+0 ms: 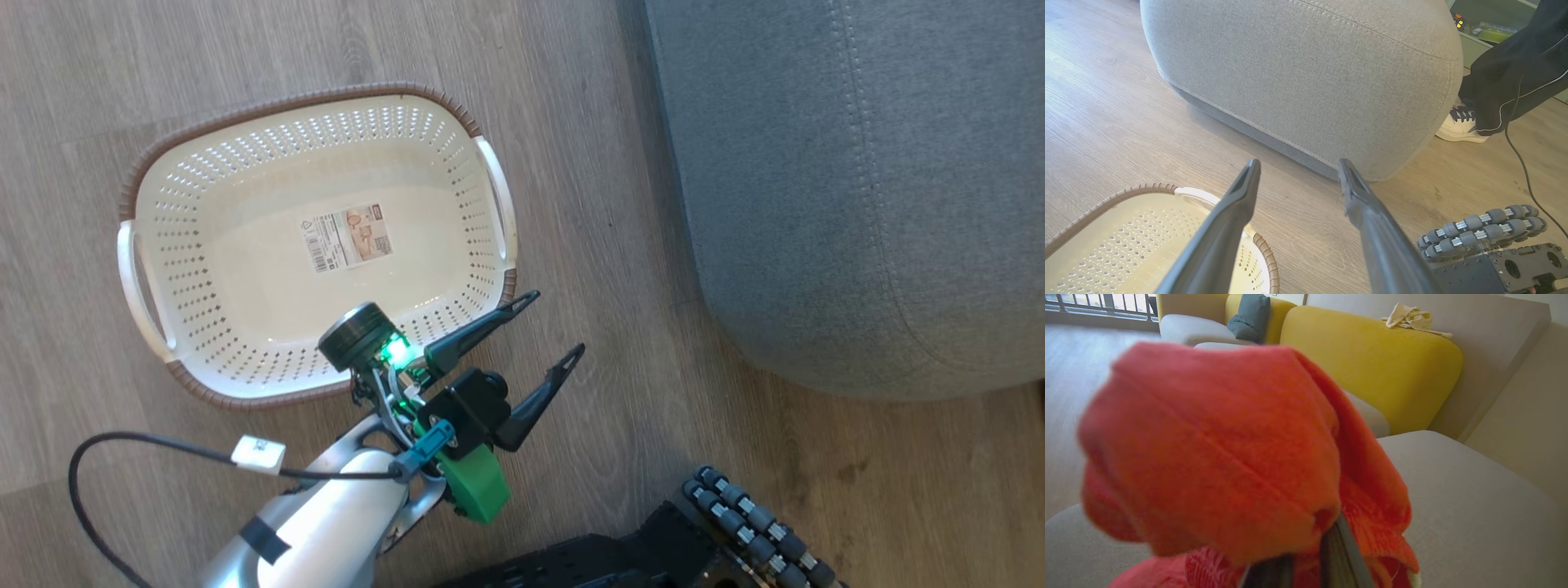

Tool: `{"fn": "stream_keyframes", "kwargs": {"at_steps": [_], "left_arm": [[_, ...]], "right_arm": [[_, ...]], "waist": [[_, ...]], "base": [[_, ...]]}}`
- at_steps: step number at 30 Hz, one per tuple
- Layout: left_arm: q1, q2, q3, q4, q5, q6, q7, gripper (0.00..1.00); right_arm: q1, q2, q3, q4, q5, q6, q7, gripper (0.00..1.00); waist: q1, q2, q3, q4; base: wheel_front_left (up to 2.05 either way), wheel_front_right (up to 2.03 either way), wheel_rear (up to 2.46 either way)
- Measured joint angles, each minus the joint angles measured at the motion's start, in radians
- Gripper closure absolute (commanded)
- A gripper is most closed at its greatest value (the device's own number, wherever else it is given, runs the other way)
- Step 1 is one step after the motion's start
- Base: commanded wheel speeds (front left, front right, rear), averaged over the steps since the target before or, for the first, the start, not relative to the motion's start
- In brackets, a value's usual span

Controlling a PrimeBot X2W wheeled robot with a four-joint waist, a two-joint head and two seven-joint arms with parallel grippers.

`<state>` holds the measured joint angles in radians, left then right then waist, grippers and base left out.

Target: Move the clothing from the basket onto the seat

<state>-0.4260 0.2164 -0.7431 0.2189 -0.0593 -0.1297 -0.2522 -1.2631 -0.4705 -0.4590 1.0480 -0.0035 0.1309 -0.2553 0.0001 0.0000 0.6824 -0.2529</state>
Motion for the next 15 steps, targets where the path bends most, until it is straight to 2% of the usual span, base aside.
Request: {"fn": "stream_keyframes", "kwargs": {"at_steps": [4,6,15], "left_arm": [[0.001,-0.004,-0.003,-0.007,0.009,0.000,0.000,0.00],[0.000,-0.006,-0.003,-0.017,0.012,0.000,0.000,0.00],[0.000,-0.008,0.002,-0.031,0.021,0.000,0.000,0.00]], "right_arm": [[0.005,-0.002,-0.012,0.023,-0.052,0.000,0.000,1.00],[0.022,-0.006,-0.010,0.021,-0.137,0.000,0.000,1.00],[0.075,0.027,-0.148,0.061,-0.235,0.000,0.000,1.00]], "waist": [[0.0000,0.0000,0.005,0.003],[0.0000,0.0000,0.009,0.005],[0.0000,0.0000,-0.004,0.011]], "base": [[0.00,0.00,0.00],[0.00,0.00,0.00],[0.00,0.00,0.00]]}}
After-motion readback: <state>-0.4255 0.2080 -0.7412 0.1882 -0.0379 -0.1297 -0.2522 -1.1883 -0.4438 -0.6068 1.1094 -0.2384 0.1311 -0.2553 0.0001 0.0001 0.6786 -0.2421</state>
